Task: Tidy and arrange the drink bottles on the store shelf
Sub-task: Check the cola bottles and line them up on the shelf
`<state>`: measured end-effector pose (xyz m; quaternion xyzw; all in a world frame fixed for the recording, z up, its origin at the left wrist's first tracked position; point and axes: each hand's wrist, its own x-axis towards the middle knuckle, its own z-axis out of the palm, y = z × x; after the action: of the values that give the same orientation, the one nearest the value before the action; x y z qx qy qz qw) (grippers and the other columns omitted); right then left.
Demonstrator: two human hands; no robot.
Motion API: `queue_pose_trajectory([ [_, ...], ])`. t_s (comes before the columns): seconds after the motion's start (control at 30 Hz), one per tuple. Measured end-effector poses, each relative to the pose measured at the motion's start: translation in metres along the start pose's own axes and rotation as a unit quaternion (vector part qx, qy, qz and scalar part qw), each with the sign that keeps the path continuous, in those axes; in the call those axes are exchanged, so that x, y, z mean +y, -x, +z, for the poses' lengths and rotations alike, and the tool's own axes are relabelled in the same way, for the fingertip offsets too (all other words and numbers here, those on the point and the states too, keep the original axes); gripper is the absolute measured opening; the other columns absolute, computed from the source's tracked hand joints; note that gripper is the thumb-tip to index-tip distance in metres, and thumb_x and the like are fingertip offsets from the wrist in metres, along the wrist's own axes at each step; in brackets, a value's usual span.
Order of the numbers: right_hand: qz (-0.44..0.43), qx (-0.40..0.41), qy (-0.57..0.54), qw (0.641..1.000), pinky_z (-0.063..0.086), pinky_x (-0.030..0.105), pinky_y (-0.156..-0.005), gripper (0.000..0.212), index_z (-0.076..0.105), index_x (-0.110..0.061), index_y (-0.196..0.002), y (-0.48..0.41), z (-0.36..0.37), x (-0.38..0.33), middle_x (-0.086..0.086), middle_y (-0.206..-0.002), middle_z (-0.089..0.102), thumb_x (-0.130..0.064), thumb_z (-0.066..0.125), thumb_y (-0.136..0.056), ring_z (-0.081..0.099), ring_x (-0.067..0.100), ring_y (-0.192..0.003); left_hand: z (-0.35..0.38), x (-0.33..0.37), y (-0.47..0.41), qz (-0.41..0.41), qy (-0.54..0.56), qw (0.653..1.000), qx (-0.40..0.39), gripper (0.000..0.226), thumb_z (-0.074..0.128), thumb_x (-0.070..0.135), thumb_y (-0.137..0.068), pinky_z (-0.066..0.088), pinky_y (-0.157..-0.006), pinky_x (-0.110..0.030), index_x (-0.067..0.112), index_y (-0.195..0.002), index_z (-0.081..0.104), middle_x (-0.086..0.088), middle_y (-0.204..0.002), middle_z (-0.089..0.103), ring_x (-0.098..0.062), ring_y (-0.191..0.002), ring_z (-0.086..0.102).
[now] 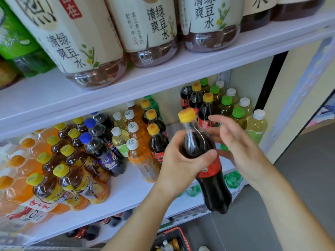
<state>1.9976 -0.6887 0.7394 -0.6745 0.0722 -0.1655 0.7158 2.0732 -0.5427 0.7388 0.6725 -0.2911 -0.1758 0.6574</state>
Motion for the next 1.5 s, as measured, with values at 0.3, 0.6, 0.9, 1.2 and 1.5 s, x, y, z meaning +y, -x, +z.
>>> queue_pose_trajectory([
  [0.3, 0.229, -0.199, -0.283, 0.91, 0.057, 0.04, -0.066, 0.07, 0.06, -0.009, -0.127, 0.043, -0.002, 0.054, 0.028, -0.105, 0.066, -0.062, 0.064, -0.082, 0.068, 0.038, -0.085, -0.02, 0.019, -0.017, -0.08, 0.178, 0.98, 0.042, 0.063, 0.074, 0.03, -0.062, 0.043, -0.097, -0.069, 0.005, -0.117, 0.06, -0.03, -0.122, 0.062, -0.05, -0.114, 0.058],
  [0.6, 0.067, 0.056, -0.002, 0.996, 0.056, 0.028, -0.066, 0.063, 0.064, -0.035, -0.111, 0.045, 0.015, 0.05, -0.003, -0.095, 0.07, -0.048, 0.088, -0.053, 0.07, 0.019, -0.081, -0.049, 0.041, -0.038, -0.073, -0.053, 0.991, 0.096, 0.064, 0.066, 0.066, -0.071, 0.057, -0.086, -0.048, 0.007, -0.095, 0.07, -0.006, -0.086, 0.076, -0.023, -0.083, 0.073],
  [0.9, -0.058, 0.189, 0.201, 0.959, 0.043, 0.006, -0.08, 0.069, 0.056, -0.044, -0.109, 0.049, 0.023, 0.066, -0.011, -0.106, 0.056, -0.025, 0.094, -0.054, 0.059, 0.005, -0.1, -0.063, 0.044, -0.041, -0.014, -0.133, 0.981, 0.137, 0.047, 0.068, 0.042, -0.089, 0.054, -0.064, -0.045, -0.005, -0.088, 0.06, -0.027, -0.078, 0.064, -0.038, -0.071, 0.065],
  [1.2, 0.154, -0.031, -0.074, 0.985, 0.057, 0.025, -0.074, 0.051, 0.058, -0.047, -0.119, 0.044, -0.002, 0.061, -0.003, -0.121, 0.066, -0.054, 0.078, -0.073, 0.07, 0.026, -0.103, -0.072, 0.05, -0.041, 0.09, -0.17, 0.981, 0.036, 0.013, 0.058, 0.032, -0.091, 0.037, -0.054, -0.033, 0.02, -0.09, 0.058, 0.011, -0.064, 0.051, -0.014, -0.055, 0.045],
  [1.5, 0.146, 0.048, -0.249, 0.956, 0.058, 0.039, -0.083, 0.052, 0.067, -0.02, -0.115, 0.046, 0.005, 0.097, 0.022, -0.123, 0.063, -0.018, 0.084, -0.066, 0.065, 0.047, -0.104, -0.074, 0.045, -0.049, 0.055, -0.173, 0.983, 0.012, 0.016, 0.062, 0.028, -0.085, 0.04, -0.063, -0.025, 0.018, -0.097, 0.064, 0.016, -0.06, 0.056, -0.004, -0.057, 0.05],
])
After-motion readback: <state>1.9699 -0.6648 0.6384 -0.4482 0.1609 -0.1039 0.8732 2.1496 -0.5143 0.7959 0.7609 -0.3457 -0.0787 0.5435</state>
